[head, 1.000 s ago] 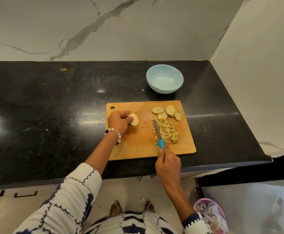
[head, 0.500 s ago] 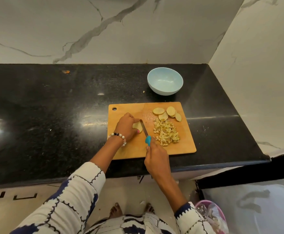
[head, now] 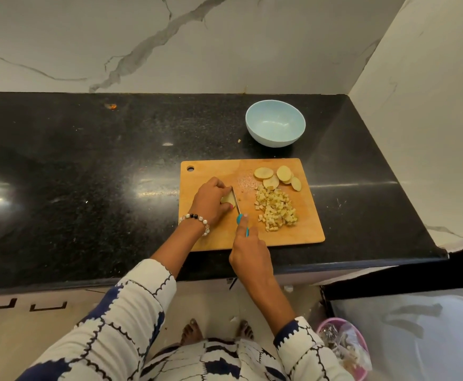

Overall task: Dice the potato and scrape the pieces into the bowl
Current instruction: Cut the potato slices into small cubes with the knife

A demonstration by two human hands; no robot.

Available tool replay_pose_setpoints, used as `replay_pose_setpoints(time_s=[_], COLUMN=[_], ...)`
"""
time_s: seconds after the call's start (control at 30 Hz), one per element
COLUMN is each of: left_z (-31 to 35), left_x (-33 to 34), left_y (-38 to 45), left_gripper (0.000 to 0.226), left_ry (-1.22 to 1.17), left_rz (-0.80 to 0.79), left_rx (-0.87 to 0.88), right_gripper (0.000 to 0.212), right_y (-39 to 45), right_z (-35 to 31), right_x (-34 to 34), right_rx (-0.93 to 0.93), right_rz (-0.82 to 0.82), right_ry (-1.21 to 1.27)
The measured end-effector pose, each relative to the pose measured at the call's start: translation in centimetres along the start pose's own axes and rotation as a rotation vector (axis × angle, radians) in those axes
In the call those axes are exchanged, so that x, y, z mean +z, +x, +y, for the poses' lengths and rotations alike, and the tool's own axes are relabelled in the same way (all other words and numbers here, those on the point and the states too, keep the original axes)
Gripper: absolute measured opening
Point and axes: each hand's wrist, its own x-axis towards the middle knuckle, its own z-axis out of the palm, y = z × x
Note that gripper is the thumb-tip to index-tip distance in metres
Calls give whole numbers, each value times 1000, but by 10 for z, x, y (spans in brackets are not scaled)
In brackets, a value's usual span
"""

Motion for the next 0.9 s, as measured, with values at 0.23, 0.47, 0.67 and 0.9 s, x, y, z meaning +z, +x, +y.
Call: replay_pose_setpoints(time_s=[0.23,0.47,0.67,0.9], left_z=[-1,-1,0,-1], left_x=[3,1,3,4], left_y=[0,3,2,2], left_gripper=[55,56,54,49], left_ry=[9,-20,-46,-57], left_rz=[20,-7,12,19], left_rx=[-12,-44,-99,-96], right_gripper=[66,59,55,59], right_y=[-35,-31,2,5], right_z=[13,18,12,4], right_x=[5,-20,-12,-9], right_rx=[-18,-20,-18,-32], right_rz=[-67,37,77,17], right_ry=[-3,152,149,89])
